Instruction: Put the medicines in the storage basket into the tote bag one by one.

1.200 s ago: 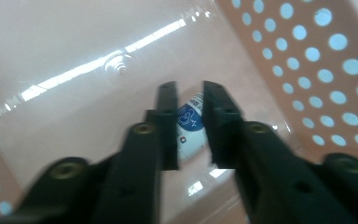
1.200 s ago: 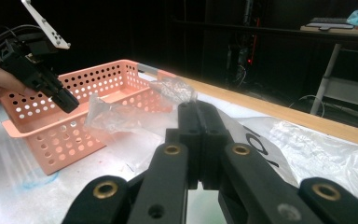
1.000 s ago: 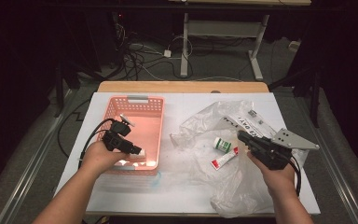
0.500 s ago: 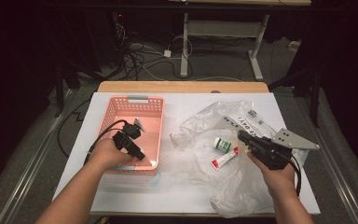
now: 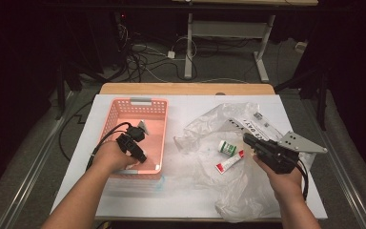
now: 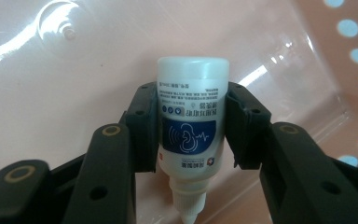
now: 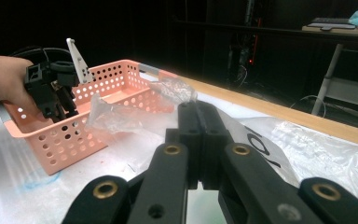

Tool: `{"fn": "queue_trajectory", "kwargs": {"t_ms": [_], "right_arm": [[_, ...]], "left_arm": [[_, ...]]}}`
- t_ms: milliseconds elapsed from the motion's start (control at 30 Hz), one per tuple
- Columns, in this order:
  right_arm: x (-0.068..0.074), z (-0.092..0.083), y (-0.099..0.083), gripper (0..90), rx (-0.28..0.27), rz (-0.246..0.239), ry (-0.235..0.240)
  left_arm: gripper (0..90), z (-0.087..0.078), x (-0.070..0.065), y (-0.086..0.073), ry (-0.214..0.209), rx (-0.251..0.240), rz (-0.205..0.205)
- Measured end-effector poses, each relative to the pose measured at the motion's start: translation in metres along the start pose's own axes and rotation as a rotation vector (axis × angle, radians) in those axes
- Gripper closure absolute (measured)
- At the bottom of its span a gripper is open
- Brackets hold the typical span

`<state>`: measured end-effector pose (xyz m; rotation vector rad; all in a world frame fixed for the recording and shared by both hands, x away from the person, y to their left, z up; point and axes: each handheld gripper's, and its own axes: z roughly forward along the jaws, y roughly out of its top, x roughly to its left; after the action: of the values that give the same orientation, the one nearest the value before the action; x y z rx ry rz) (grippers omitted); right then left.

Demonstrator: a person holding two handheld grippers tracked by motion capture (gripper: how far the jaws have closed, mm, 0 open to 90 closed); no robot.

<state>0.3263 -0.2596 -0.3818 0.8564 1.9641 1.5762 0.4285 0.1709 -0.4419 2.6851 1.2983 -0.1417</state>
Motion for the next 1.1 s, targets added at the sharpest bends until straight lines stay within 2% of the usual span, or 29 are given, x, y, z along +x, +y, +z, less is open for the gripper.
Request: {"fn": "queue_trajectory", "kwargs": {"t_ms": [267,333,400,533,733,833,1100], "right_arm": [[-0.001,-0.001,0.001,90.0,-0.003,-0.001,-0.002],[-0.001,-0.002,0.001,90.0,-0.006,0.004,-0.004],[-0.001,-0.002,0.001,90.0,-0.007,0.004,-0.007],[-0.001,-0.002,0.001,90.0,-0.007,0.003,-0.005],[-0.001,-0.002,0.002,90.0,-0.013,-0.004,-0.005],[-0.001,-0.003,0.002,90.0,-0.008,-0.007,-0.005],[-0.001,-0.004,0.002,90.0,-0.014,0.002,-0.009]], "left_arm": [[58.4,-0.002,0.000,-0.001,0.036,-0.017,-0.027],[58.5,-0.005,0.000,-0.003,0.047,-0.041,-0.025],[58.5,-0.009,0.000,-0.004,0.049,-0.071,-0.041],[58.5,-0.022,-0.001,-0.010,0.036,-0.160,-0.061],[58.5,-0.034,-0.008,-0.021,0.049,-0.281,-0.054],[58.5,-0.038,-0.010,-0.029,0.038,-0.349,-0.062],[58.5,-0.044,-0.025,-0.053,0.038,-0.535,-0.037]]}}
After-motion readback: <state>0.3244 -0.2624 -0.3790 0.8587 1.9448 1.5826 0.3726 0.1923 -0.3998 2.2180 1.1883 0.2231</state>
